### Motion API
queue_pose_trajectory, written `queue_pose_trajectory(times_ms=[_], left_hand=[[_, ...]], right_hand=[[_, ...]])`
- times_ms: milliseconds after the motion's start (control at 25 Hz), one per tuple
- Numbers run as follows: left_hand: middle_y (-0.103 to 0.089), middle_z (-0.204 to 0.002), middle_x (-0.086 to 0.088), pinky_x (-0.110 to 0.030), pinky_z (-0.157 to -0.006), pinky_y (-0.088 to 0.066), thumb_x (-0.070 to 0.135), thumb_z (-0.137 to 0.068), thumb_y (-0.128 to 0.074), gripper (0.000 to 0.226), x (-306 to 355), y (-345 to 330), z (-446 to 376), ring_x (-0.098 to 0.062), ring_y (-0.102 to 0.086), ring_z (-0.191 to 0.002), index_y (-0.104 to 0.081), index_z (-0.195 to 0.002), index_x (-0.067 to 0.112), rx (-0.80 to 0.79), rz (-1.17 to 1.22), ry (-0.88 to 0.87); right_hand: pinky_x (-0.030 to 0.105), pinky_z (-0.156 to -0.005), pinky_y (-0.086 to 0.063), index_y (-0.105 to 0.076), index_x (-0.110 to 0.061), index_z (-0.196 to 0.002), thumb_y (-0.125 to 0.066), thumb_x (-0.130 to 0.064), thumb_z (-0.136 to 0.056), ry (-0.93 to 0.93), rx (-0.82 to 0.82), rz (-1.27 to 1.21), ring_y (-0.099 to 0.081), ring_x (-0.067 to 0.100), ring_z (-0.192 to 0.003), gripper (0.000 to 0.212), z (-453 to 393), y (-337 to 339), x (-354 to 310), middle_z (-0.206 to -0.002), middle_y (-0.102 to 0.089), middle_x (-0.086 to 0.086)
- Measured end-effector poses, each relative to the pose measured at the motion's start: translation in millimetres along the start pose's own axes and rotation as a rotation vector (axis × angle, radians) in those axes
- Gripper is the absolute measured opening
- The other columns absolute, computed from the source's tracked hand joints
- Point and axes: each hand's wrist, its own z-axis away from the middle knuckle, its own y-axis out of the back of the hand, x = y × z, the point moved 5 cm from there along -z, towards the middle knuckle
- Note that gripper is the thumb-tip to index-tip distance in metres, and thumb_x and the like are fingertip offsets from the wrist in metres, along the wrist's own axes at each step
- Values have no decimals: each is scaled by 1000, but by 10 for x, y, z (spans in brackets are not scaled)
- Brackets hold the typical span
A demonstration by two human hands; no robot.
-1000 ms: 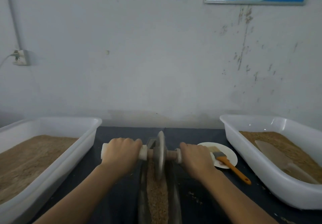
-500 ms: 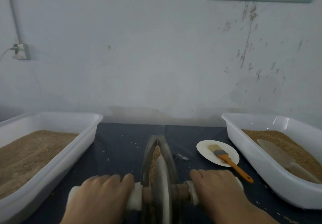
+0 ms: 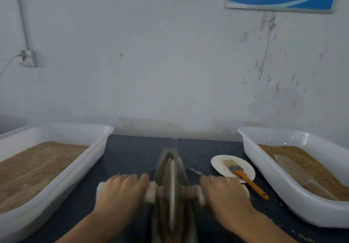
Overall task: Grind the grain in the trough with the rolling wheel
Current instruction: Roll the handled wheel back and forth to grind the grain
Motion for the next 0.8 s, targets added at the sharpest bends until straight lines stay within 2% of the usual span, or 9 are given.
queue_pose_trajectory(times_ms=[80,120,200,280,360,480,560,680,800], left_hand=[[-49,-95,17,-24,-77,-34,52,-84,-49,26,-47,73,264,-4,-53,-98,-34,-100,39,-53,78,1],[-51,-100,17,-23,-80,-35,54,-83,-49,27,-74,97,330,-2,-52,-101,-33,-101,42,-89,105,1],[-52,-103,19,-23,-78,-33,56,-82,-52,30,-77,96,326,0,-51,-99,-31,-100,45,-132,90,-18],[-46,-87,16,-25,-68,-28,52,-82,-53,29,-63,83,177,-2,-45,-80,-26,-90,43,-87,15,-11],[-44,-81,14,-26,-64,-28,46,-84,-56,31,-115,-17,-99,-6,-43,-71,-26,-87,39,-11,-33,31],[-60,-90,9,-30,-63,-32,37,-85,-58,26,-183,-92,-563,-14,-58,-79,-33,-86,31,67,-94,92],[-62,-90,7,-31,-62,-34,36,-84,-60,27,-187,-97,-672,-17,-61,-81,-34,-85,29,64,-92,109],[-60,-90,10,-28,-64,-33,39,-85,-60,27,-150,-96,-432,-11,-55,-75,-35,-89,32,43,-51,64],[-44,-81,15,-26,-65,-30,48,-83,-57,33,-75,-16,40,-6,-45,-72,-26,-88,40,-64,21,-20]], right_hand=[[34,-48,-49,-60,-20,-81,-81,-28,-54,68,55,44,-59,18,-56,35,219,213,-103,-69,-61,5],[33,-45,-48,-61,-20,-76,-83,-28,-49,91,63,70,-57,16,-52,36,275,289,-146,-64,-59,4],[38,-67,-51,-56,-19,-99,-71,-29,-73,104,-81,1,-62,20,-77,31,249,218,-147,-91,-63,4],[37,-81,-46,-46,-22,-112,-56,-26,-87,42,-88,-7,-58,21,-95,28,82,59,-33,-109,-58,1],[34,-77,-46,-45,-25,-107,-59,-27,-86,-35,-3,-6,-59,18,-90,25,-200,-54,82,-105,-61,-3],[34,-74,-48,-46,-26,-100,-60,-28,-87,-138,66,0,-61,19,-85,20,-639,-105,210,-100,-65,-1],[35,-72,-46,-47,-25,-99,-60,-27,-87,-176,89,12,-62,22,-86,18,-757,-78,251,-99,-66,0],[35,-72,-49,-47,-25,-99,-63,-28,-85,-122,58,-17,-61,20,-83,22,-492,-63,165,-97,-65,-1],[35,-68,-47,-46,-28,-98,-66,-33,-80,1,-23,-61,-59,17,-79,28,7,3,33,-92,-62,-4]])
